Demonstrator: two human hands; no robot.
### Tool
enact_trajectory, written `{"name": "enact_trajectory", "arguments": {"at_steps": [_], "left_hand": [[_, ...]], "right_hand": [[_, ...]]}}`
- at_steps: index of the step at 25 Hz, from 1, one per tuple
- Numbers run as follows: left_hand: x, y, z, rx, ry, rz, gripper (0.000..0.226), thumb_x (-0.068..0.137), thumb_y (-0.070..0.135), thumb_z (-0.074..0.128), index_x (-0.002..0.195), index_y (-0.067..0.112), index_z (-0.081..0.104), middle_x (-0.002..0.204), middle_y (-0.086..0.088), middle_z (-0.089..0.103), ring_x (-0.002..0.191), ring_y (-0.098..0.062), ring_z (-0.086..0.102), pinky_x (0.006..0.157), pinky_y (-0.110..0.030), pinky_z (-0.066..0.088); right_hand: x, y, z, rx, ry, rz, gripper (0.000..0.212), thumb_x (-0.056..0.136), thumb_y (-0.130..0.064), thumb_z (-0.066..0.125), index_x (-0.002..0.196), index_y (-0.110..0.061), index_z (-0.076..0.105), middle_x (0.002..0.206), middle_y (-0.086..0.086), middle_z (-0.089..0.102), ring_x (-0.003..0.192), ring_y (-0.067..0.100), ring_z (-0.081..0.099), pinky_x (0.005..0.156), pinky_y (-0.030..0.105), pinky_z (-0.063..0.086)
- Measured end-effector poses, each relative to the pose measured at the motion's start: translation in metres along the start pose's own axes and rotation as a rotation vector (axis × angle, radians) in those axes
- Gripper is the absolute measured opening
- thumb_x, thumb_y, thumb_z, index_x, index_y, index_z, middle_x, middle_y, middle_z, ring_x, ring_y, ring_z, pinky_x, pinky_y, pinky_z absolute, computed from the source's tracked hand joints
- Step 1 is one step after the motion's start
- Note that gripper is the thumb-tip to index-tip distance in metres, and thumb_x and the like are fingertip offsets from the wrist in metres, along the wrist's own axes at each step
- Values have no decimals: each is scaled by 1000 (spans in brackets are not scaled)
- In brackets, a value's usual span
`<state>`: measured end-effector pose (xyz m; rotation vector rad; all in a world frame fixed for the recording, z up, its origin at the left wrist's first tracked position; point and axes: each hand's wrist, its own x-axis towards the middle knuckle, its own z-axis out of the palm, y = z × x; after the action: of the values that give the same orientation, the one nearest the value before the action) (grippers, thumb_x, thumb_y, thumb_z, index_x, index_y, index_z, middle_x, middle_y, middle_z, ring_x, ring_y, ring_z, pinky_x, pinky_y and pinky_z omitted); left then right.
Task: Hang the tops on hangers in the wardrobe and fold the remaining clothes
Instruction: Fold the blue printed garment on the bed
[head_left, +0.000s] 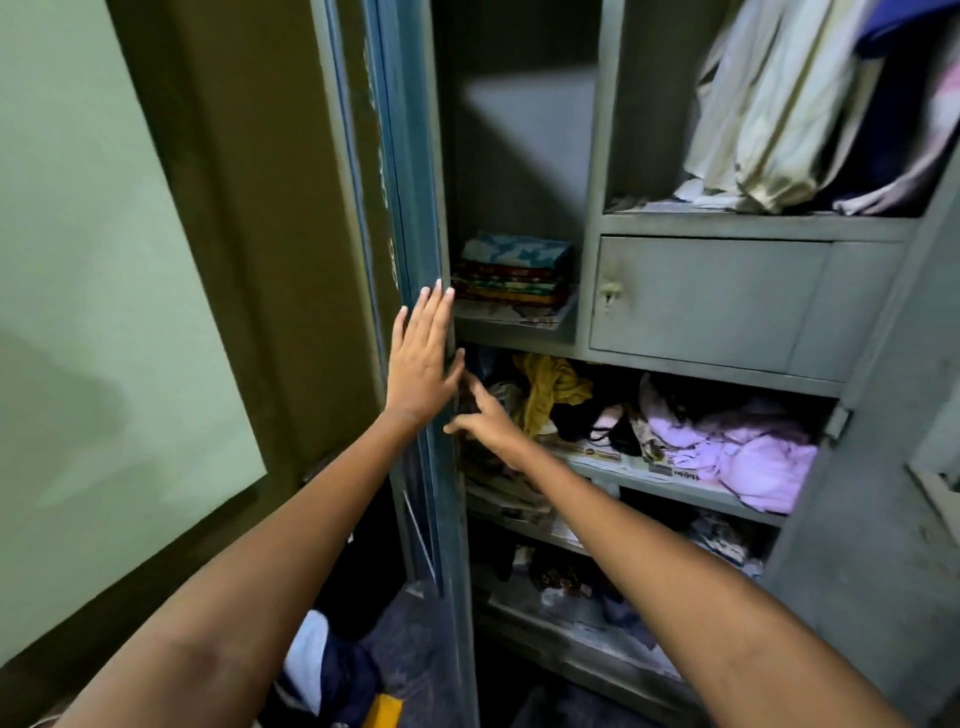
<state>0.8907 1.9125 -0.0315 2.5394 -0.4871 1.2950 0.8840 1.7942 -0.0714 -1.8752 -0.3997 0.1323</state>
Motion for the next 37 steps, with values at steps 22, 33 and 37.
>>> {"name": "enact_trajectory", "arguments": {"at_steps": [22,33,37], "left_hand": [[167,60,153,-238,141,115,85,85,50,55,147,9,13,153,-24,11,142,-33,5,117,-36,-2],[207,69,210,-203,217,99,76,93,41,48,142,-9,21,150,-26,22,141,-29,11,118,-33,3],[216,67,230,-133,270,109,74,92,43,44,141,-9,25,148,-26,27,140,-31,16,117,-35,8]], "right_hand": [[87,28,-123,-503,728,44,50,96,-10,44,142,-1,26,147,16,33,126,31,43,97,38,39],[139,39,-188,-469,741,226,20,90,0,42,101,10,56,107,28,60,100,38,57,74,30,42],[148,45,-193,-487,769,228,18,92,0,42,97,11,55,105,29,60,99,39,58,74,31,42]]}}
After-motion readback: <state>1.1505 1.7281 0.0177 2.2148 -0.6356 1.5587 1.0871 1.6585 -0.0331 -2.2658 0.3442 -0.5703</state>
